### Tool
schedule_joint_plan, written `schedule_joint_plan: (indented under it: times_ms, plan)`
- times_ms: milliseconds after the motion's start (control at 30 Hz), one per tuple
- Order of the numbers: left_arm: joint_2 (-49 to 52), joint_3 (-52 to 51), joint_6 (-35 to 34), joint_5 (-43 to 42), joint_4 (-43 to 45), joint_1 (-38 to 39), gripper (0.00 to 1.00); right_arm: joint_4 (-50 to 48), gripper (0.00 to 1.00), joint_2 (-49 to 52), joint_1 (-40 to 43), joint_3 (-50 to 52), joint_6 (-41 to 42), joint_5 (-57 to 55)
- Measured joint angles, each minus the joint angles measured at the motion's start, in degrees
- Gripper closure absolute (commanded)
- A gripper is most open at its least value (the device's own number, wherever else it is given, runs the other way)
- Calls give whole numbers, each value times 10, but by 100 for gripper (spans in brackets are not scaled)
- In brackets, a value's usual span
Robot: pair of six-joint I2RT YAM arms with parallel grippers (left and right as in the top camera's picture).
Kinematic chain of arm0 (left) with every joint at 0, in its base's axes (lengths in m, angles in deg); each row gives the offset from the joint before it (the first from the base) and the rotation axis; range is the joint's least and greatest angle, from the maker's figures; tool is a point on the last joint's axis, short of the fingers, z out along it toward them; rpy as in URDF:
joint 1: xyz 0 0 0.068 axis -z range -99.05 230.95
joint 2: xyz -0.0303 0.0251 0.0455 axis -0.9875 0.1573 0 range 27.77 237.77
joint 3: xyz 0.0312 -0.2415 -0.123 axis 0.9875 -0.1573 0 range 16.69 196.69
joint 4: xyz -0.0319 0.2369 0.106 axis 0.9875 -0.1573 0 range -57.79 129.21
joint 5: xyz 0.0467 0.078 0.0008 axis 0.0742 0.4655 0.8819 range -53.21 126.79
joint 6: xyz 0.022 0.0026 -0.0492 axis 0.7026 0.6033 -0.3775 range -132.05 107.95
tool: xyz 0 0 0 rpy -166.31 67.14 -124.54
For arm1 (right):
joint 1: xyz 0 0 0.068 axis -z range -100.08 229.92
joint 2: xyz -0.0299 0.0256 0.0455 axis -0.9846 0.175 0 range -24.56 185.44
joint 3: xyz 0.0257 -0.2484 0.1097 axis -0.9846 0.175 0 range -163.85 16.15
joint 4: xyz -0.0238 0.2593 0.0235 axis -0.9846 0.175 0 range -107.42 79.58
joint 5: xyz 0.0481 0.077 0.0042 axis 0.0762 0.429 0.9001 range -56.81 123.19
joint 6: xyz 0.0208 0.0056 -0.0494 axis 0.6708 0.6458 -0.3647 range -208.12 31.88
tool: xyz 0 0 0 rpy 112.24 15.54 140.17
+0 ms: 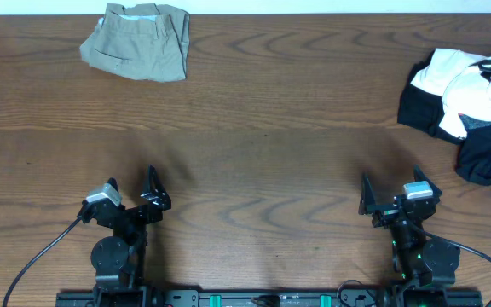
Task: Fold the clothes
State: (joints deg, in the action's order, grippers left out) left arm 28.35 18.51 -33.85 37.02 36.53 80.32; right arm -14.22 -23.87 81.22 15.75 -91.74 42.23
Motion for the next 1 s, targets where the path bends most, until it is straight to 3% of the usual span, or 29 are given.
schedule_joint_plan:
  times_ms: [1000]
  plan:
    - [0,0,24,2,0,0,2,0,1,0,0,0,0,0]
